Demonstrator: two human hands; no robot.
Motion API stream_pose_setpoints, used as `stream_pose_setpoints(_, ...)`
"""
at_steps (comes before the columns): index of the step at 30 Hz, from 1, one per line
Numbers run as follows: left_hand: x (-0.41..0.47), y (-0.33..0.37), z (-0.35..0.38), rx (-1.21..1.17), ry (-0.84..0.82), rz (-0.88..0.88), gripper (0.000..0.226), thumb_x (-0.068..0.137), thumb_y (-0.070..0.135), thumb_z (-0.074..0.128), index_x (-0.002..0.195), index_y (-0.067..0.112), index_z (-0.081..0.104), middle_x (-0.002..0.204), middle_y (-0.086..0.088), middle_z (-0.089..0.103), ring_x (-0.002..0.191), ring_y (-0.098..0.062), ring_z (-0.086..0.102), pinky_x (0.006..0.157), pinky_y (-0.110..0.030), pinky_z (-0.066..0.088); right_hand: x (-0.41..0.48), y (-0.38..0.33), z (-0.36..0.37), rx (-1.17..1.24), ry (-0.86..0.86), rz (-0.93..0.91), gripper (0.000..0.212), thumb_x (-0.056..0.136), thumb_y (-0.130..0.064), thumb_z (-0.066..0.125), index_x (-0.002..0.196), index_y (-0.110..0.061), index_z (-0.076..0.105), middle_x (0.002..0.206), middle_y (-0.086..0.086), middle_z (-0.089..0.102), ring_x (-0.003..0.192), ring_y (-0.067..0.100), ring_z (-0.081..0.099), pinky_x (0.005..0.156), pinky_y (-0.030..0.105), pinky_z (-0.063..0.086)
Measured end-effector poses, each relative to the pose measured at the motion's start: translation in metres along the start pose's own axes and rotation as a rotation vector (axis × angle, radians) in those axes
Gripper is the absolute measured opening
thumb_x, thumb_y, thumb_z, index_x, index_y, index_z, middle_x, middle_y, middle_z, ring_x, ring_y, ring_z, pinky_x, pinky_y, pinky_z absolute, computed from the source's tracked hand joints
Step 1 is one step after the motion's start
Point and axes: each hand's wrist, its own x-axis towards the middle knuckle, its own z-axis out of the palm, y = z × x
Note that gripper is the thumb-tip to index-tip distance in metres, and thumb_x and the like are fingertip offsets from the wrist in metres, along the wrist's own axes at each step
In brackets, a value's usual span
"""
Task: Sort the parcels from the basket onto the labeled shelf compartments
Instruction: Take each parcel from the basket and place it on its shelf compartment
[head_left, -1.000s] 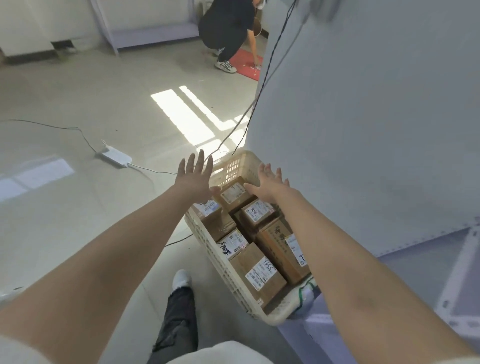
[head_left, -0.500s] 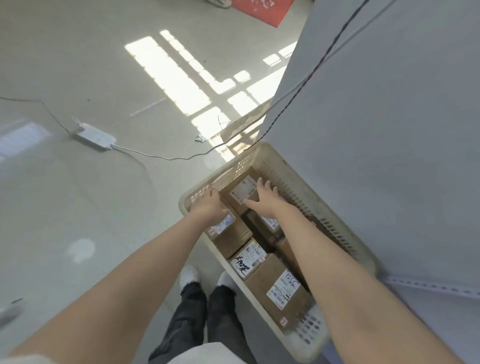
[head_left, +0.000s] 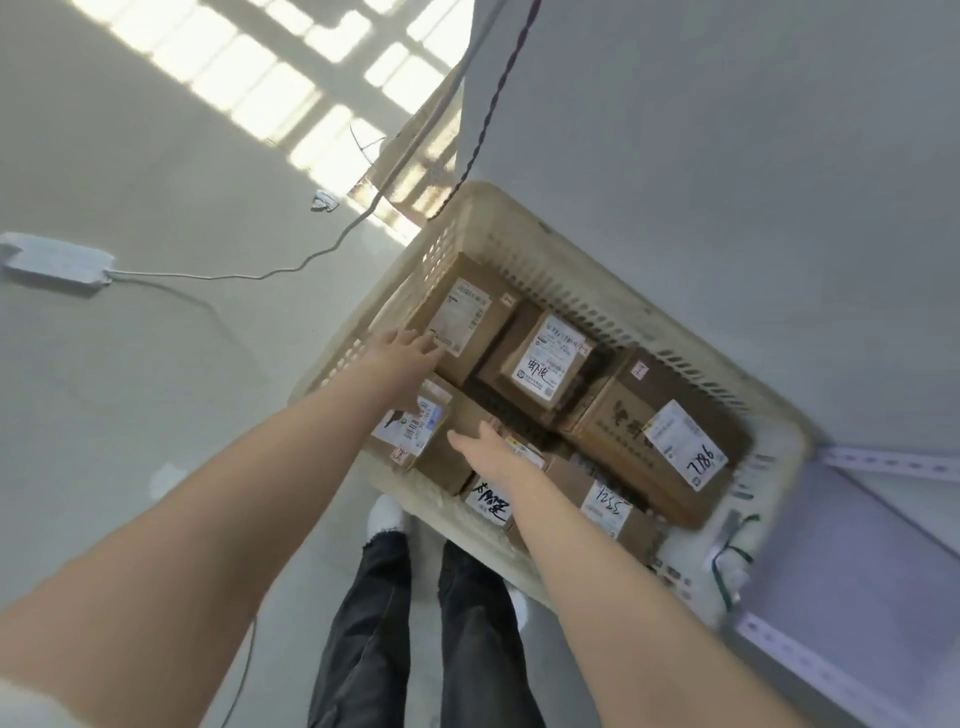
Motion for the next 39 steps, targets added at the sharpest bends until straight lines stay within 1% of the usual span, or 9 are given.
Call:
stream_pose_setpoints(7,0.050,-0.014,0.026,0.094,-0.233,0.164,0.109,0.067,0.058,0.077,0.154,0.028,0.018,0.156,0.000,0.031,0.142,-0.025,0.029,0.115,-0.043,0.029,0.049,0.015,0.039,0.148,-0.019,-0.008,0.097,0.084,-0.041,0.073,0.156,-0.015,0.014,0.159,0.002,0.028,0.143,0.026,0.031,0.115,0.040,0.031)
stream_pose_setpoints(11,0.058,-0.020,0.046,0.029,-0.315,0.147,0.105,0.064,0.054,0.081,0.150,0.030,0.027,0.144,0.003,0.046,0.126,-0.024,0.049,0.100,-0.040,0.045,0.059,0.016,0.056,0.203,-0.075,-0.025,0.054,0.090,-0.030,0.070,0.137,-0.017,0.047,0.138,0.002,0.057,0.105,0.014,0.057,0.090,0.028,0.046)
stream_pose_setpoints(15,0.066,-0.029,0.047,-0.013,-0.366,0.144,0.098,0.065,0.054,0.080,0.147,0.030,0.032,0.135,0.005,0.054,0.118,-0.021,0.054,0.094,-0.038,0.049,0.060,0.014,0.062,0.247,-0.093,-0.066,0.034,0.096,-0.021,0.062,0.128,-0.012,0.056,0.129,0.004,0.063,0.075,0.003,0.059,0.061,0.013,0.045)
stream_pose_setpoints(21,0.069,-0.030,0.038,-0.080,-0.311,0.132,0.078,0.072,0.055,0.075,0.138,0.030,0.042,0.125,0.005,0.060,0.107,-0.018,0.059,0.080,-0.030,0.049,0.063,0.019,0.055,0.406,-0.028,-0.050,0.056,0.090,-0.031,0.069,0.139,-0.016,0.047,0.141,-0.001,0.053,0.124,0.020,0.052,0.101,0.036,0.040)
stream_pose_setpoints(26,0.071,-0.032,0.032,-0.685,-0.135,-0.030,0.047,0.081,0.044,0.071,0.122,0.029,0.055,0.096,0.009,0.068,0.084,-0.014,0.068,0.077,-0.037,0.057,0.066,0.012,0.043,0.732,0.119,-0.066,0.091,0.074,-0.053,0.078,0.147,-0.022,0.033,0.146,-0.001,0.046,0.136,0.026,0.041,0.113,0.048,0.032)
stream_pose_setpoints(28,0.067,-0.024,0.027,-0.896,-0.064,-0.090,0.034,0.079,0.049,0.072,0.103,0.029,0.059,0.089,0.006,0.070,0.079,-0.015,0.070,0.073,-0.037,0.059,0.065,0.004,0.038,0.839,0.150,-0.088,0.098,0.070,-0.058,0.078,0.148,-0.023,0.031,0.146,-0.001,0.046,0.135,0.025,0.042,0.114,0.051,0.032)
stream_pose_setpoints(31,0.062,-0.006,0.021,-1.138,0.015,-0.155,0.037,0.073,0.054,0.074,0.094,0.025,0.061,0.088,0.002,0.072,0.078,-0.016,0.071,0.071,-0.034,0.059,0.062,-0.008,0.026,0.919,0.146,-0.190,0.083,0.076,-0.056,0.074,0.146,-0.032,0.035,0.134,-0.004,0.058,0.128,0.021,0.049,0.113,0.047,0.033)
stream_pose_setpoints(35,0.058,0.016,0.017,-1.269,0.195,-0.225,0.060,0.070,0.062,0.072,0.111,0.020,0.058,0.098,0.003,0.069,0.086,-0.016,0.069,0.077,-0.036,0.059,0.054,-0.019,0.005,0.849,0.203,-0.262,0.091,0.078,-0.063,0.068,0.152,-0.038,0.020,0.143,-0.009,0.049,0.134,0.020,0.042,0.112,0.044,0.030)
stream_pose_setpoints(39,0.046,0.036,0.000,-1.472,0.232,-0.232,0.066,0.079,0.059,0.067,0.126,0.017,0.048,0.110,-0.001,0.066,0.090,-0.018,0.069,0.079,-0.044,0.059,0.032,-0.018,-0.030,0.835,0.252,-0.343,0.065,0.090,-0.045,0.064,0.145,-0.029,0.032,0.125,-0.011,0.054,0.111,0.010,0.049,0.093,0.030,0.033)
